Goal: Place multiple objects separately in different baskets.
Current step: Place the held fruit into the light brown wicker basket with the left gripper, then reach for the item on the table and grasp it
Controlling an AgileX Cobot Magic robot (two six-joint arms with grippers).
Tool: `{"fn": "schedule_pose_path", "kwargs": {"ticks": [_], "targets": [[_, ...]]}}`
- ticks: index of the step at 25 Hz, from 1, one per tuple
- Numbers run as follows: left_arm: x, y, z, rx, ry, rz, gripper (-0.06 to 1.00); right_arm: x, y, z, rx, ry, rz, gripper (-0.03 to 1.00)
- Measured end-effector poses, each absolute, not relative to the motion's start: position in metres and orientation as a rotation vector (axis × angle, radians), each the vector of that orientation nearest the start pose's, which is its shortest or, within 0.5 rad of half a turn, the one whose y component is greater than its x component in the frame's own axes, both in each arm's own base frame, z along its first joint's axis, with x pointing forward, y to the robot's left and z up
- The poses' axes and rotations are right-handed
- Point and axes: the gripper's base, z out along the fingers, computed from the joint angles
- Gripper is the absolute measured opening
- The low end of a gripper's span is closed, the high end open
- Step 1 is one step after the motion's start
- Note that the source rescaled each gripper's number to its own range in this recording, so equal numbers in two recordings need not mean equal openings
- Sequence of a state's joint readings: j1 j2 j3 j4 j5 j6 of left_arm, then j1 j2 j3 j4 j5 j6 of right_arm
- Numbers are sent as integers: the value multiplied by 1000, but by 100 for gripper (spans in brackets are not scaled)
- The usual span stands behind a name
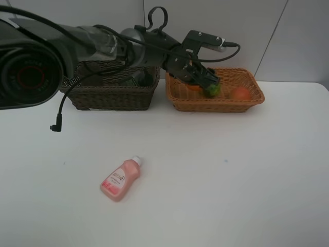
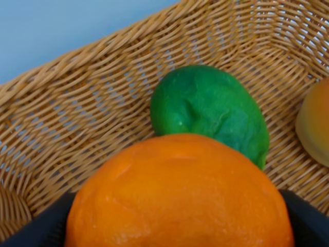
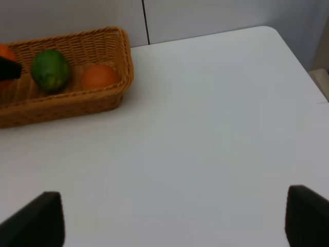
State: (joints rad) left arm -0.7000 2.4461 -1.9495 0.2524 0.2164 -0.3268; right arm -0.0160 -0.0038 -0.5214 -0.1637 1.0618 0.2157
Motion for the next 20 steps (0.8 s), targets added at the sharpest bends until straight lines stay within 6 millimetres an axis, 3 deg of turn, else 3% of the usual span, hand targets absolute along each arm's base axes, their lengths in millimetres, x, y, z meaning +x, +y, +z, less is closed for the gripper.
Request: {"fn": "schedule_pose_path", "kwargs": {"ticks": [6, 13, 20], "targets": [[427, -353, 142, 646, 2121, -378, 99, -9, -13, 284, 242, 1996, -68, 87], [426, -353, 143, 640, 2128, -381, 100, -9, -13, 284, 242, 1996, -68, 87], [410, -342, 189, 619, 2262, -317, 100, -9, -13, 284, 242, 1996, -66, 87]]}}
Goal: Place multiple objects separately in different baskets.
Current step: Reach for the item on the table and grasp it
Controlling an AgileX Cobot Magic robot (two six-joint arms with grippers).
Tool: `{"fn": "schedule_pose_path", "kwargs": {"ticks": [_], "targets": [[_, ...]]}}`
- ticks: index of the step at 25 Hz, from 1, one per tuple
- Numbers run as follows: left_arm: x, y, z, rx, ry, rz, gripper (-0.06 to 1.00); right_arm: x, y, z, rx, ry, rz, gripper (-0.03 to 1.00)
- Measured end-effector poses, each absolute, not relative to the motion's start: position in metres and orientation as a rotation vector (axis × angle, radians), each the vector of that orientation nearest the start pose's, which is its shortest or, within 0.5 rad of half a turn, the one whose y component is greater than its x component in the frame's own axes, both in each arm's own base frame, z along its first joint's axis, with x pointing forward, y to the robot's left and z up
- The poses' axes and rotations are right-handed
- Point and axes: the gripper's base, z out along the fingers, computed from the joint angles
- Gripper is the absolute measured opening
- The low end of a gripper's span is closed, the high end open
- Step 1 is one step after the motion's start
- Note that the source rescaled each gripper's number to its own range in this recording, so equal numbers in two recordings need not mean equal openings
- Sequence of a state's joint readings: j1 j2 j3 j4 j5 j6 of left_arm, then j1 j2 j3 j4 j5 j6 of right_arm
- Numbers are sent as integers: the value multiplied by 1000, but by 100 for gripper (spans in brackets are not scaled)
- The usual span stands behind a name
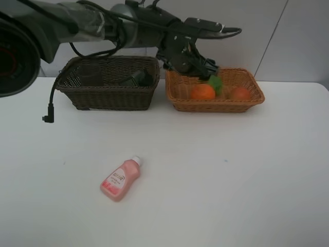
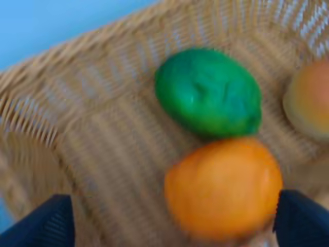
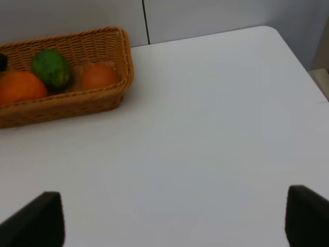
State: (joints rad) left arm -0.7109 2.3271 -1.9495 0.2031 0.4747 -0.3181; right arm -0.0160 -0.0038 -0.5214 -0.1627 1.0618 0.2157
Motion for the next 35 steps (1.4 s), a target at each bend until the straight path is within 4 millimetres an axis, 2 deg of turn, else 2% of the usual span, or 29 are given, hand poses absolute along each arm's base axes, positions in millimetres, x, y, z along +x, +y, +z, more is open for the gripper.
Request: {"fn": "schedule_pose_path", "kwargs": {"ticks": [6, 11, 17, 23, 27, 35], "targets": [[374, -329, 224, 803, 2440, -165, 100, -9, -13, 284, 242, 1996, -66, 87], [343, -309, 232, 847, 2516, -146, 100, -9, -13, 284, 242, 1996, -66, 87], [304, -275, 212, 881, 2593, -125, 100, -9, -13, 284, 242, 1996, -66, 87], [266, -251, 180, 928, 2725, -88, 100, -9, -13, 284, 242, 1996, -67, 87], [256, -241, 163, 946, 2776, -57, 100, -9, -13, 284, 242, 1996, -67, 87], [247, -233, 144, 878, 2802, -72, 100, -9, -13, 284, 242, 1996, -67, 87]]}}
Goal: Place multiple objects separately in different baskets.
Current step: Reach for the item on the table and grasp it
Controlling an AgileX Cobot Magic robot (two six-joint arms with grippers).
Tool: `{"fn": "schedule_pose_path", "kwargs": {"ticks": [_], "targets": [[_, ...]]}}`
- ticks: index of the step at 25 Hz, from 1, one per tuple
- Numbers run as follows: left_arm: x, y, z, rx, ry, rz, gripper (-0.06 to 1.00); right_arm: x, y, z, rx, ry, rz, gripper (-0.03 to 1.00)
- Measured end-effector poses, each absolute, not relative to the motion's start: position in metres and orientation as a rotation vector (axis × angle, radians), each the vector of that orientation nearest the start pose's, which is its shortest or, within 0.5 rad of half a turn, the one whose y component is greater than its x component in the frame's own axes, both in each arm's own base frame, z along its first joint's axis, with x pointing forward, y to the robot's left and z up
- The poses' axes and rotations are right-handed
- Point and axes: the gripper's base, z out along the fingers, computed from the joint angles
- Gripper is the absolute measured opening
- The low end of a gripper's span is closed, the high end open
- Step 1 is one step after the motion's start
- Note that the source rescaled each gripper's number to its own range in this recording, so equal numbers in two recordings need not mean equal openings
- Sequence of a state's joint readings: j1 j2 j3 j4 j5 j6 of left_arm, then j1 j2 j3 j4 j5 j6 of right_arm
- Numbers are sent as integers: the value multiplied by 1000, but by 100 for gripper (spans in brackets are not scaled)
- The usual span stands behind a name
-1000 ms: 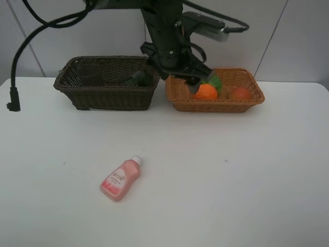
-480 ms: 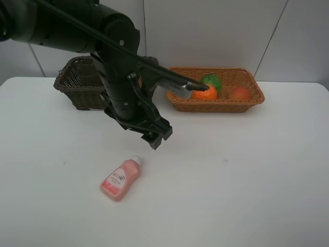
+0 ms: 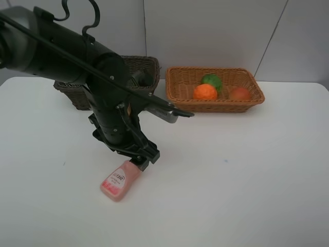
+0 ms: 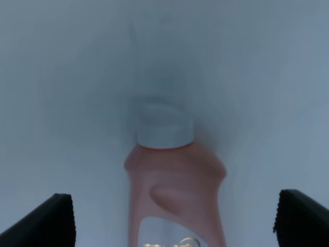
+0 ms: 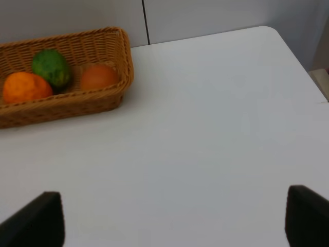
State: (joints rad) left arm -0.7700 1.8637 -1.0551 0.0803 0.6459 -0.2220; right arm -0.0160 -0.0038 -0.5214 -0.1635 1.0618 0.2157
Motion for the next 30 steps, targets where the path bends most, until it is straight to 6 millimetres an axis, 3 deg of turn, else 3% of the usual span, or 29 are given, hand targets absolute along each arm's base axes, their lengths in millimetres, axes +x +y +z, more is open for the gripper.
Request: {"fn": "schedule_pose_path", "kwargs": {"ticks": [10, 30], "targets": [[242, -229, 115, 889, 2859, -42, 100, -9, -13, 284, 242, 1996, -67, 87], [238, -229, 110, 870, 2912, -49, 100, -9, -13, 284, 242, 1996, -67, 87]]}}
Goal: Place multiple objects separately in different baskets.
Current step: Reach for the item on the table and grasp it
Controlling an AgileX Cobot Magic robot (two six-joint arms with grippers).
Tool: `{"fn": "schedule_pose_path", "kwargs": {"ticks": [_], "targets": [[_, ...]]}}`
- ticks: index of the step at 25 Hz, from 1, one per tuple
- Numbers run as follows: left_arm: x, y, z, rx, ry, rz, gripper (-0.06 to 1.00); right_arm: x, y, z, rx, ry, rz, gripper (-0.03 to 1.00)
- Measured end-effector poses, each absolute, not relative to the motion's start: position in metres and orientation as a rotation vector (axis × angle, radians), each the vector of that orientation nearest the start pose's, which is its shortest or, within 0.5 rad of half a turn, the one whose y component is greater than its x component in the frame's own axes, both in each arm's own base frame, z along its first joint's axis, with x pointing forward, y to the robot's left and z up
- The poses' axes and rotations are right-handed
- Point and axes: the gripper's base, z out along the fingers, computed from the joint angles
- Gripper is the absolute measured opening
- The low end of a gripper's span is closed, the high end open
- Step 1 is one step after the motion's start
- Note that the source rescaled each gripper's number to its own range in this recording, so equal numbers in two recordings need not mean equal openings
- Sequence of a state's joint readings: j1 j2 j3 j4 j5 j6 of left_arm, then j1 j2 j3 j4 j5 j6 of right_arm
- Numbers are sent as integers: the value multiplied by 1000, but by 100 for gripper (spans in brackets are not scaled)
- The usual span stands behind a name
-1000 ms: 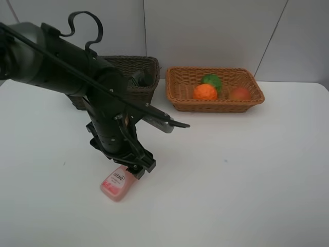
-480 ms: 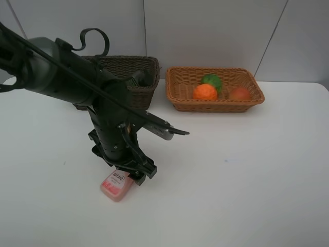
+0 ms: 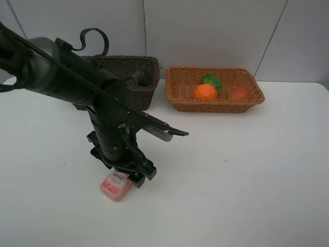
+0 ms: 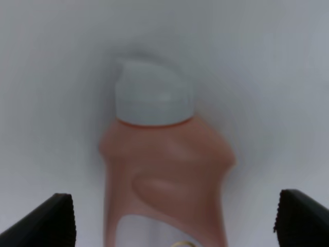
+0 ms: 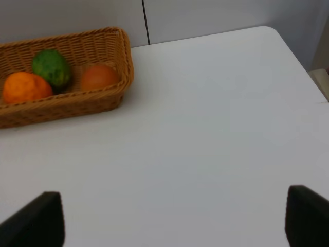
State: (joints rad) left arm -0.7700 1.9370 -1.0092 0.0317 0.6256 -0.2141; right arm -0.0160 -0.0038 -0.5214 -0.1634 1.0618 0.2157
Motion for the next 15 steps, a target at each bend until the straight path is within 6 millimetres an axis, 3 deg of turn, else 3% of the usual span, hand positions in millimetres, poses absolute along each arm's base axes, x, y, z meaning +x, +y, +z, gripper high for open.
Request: {"fn": "schedule_pose_path", "kwargs": {"ticks": [3, 9, 15], "targets": [[238, -228, 113, 1000, 2903, -18, 100, -9, -13, 284, 242, 1996, -67, 87], [240, -231, 118, 1439, 2721, 5, 100, -9, -13, 284, 242, 1996, -67, 87], [241, -230, 118, 1621, 2617, 25, 100, -9, -13, 284, 242, 1996, -67, 87]]}}
